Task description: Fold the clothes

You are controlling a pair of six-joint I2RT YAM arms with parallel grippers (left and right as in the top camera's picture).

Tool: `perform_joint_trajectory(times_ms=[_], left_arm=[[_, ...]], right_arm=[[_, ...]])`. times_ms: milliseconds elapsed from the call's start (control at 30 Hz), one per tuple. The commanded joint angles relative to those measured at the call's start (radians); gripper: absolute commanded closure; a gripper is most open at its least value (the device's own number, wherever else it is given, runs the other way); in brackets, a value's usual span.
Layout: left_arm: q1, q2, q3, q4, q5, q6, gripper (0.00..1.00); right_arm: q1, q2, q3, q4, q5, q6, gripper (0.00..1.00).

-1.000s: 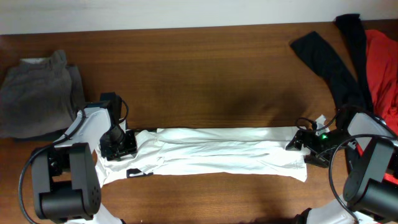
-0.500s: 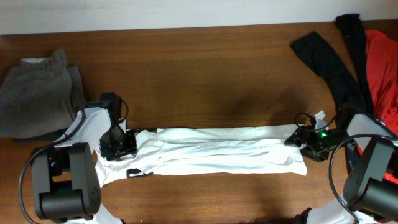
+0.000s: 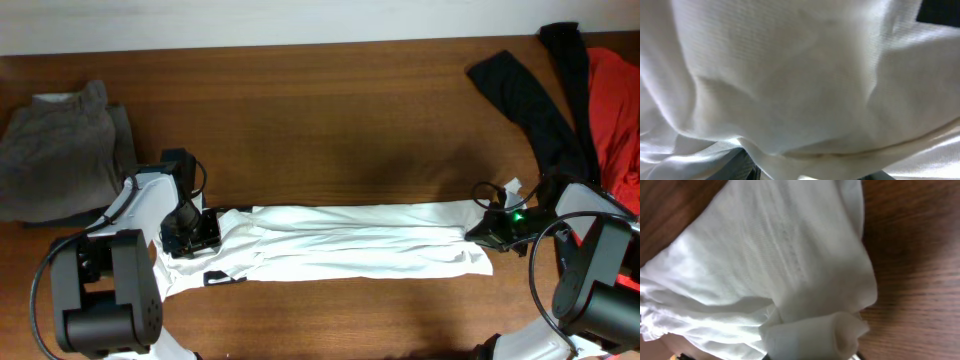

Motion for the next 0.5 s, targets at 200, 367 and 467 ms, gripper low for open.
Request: perform_joint_trajectory(times_ms=[200, 367, 467], left_arm=[[-0.001, -0.046, 0.182, -0.108, 0.066, -0.005, 0.51], [-0.001, -0.1, 0.23, -0.114, 0.068, -0.006, 0.47], [-0.002, -0.103, 0.227, -0.135, 0.068, -0.006, 0.46]], right_arm=[[-0.076, -0.05, 0.229, -0.147, 0.292, 0.076, 0.96], [-0.054, -0.05, 0.406, -0.302, 0.327, 0.076, 0.96], [0.077, -0.05, 0.471, -0.391, 0.334, 0.075, 0.96]])
